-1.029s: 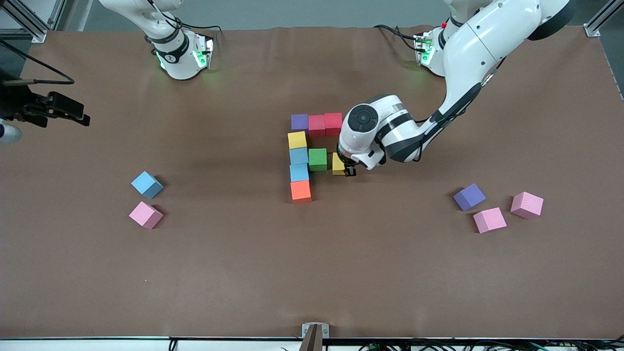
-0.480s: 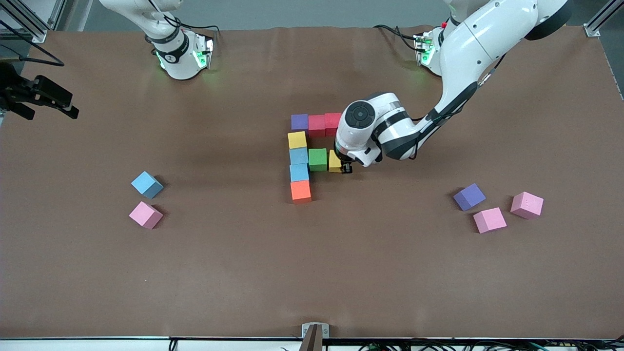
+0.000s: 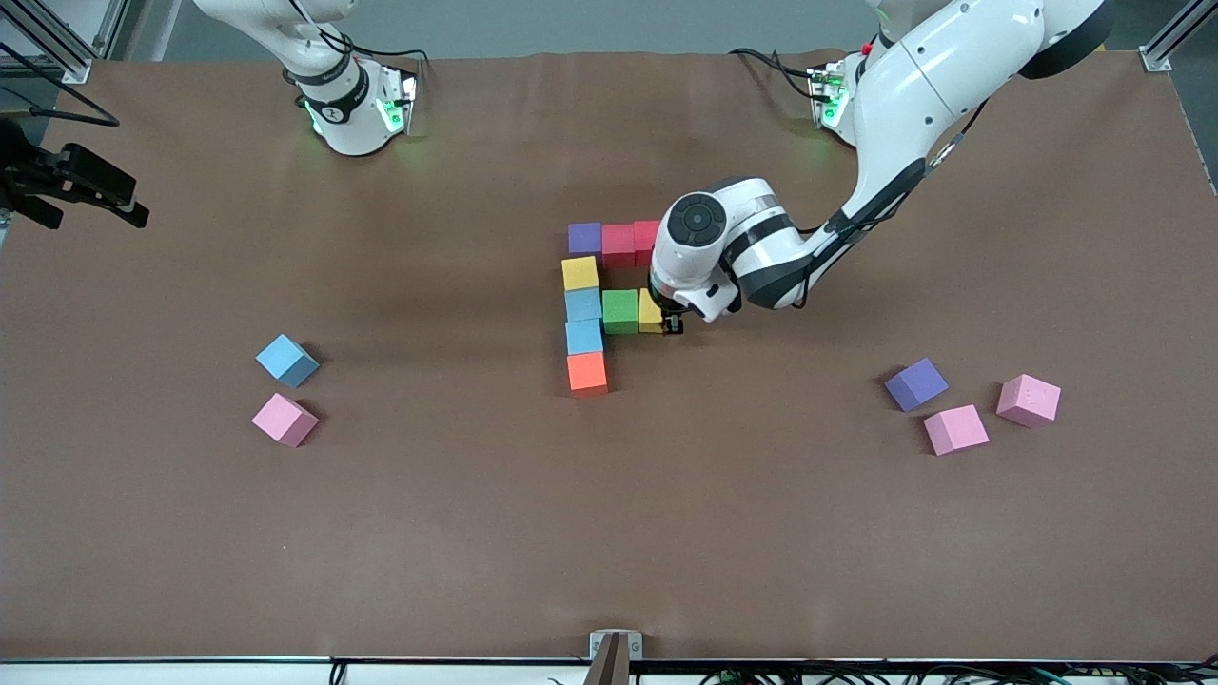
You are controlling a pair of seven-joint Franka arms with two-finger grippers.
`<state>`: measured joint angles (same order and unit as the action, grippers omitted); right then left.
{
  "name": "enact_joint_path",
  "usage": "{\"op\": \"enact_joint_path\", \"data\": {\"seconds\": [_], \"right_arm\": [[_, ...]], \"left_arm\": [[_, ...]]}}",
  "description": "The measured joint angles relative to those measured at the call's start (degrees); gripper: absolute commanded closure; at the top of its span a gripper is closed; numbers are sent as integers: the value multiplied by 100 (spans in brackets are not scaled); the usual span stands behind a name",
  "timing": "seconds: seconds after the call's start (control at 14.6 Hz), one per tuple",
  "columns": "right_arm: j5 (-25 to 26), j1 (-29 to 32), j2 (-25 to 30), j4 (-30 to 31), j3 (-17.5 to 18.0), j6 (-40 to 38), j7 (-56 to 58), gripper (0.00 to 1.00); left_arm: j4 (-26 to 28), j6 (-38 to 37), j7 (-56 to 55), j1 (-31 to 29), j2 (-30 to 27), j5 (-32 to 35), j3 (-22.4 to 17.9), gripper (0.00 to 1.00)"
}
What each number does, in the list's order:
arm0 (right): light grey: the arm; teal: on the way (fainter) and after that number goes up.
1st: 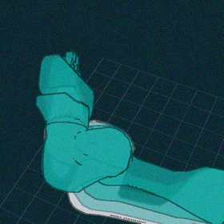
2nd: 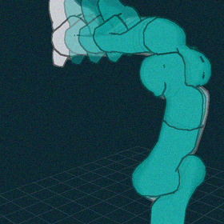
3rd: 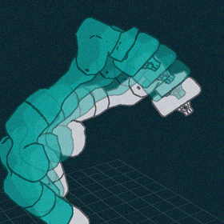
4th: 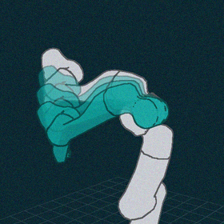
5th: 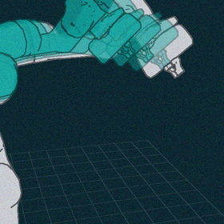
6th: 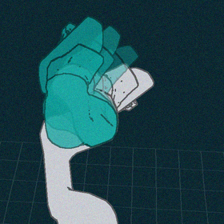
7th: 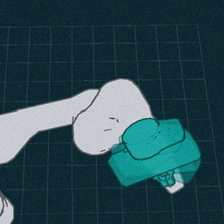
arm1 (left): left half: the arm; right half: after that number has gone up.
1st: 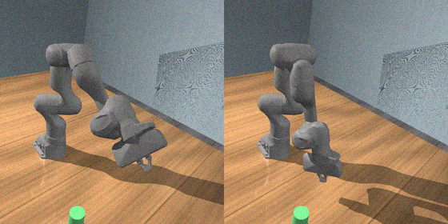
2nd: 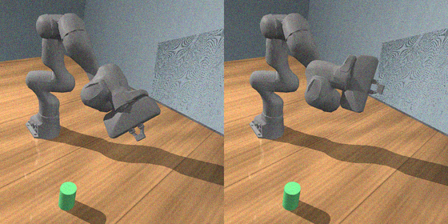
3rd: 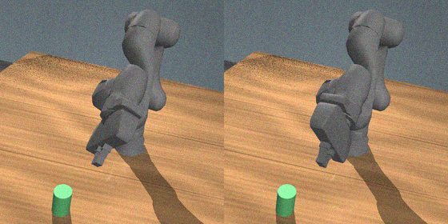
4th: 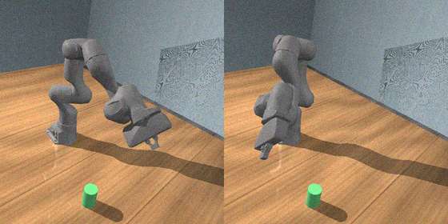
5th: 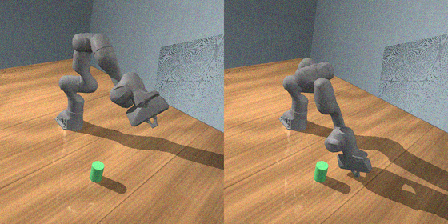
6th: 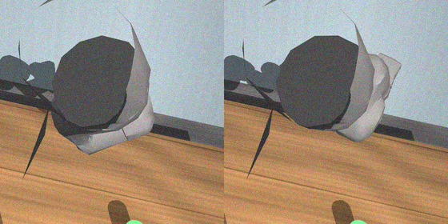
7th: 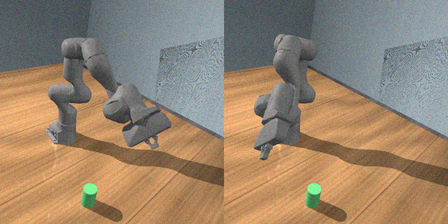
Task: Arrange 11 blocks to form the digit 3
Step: 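Move the left gripper to the purple block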
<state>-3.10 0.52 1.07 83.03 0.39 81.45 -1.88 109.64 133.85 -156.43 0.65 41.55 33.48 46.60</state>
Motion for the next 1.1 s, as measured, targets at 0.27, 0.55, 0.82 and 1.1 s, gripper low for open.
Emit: {"op": "enact_joint_path", "data": {"seconds": [0.27,0.55,0.82,1.1], "right_arm": [[21,0,0,-12,0,-2,0,0],[106,0,0,-14,1,-7,1,0],[107,0,0,-15,11,-7,2,0],[107,0,0,-15,15,-7,4,0]], "left_arm": [[0,0,-5,28,36,0,-1,65],[0,1,-92,78,59,0,-21,8],[0,3,-92,78,64,0,-40,0],[-61,-72,-92,55,56,0,-47,0]]}}
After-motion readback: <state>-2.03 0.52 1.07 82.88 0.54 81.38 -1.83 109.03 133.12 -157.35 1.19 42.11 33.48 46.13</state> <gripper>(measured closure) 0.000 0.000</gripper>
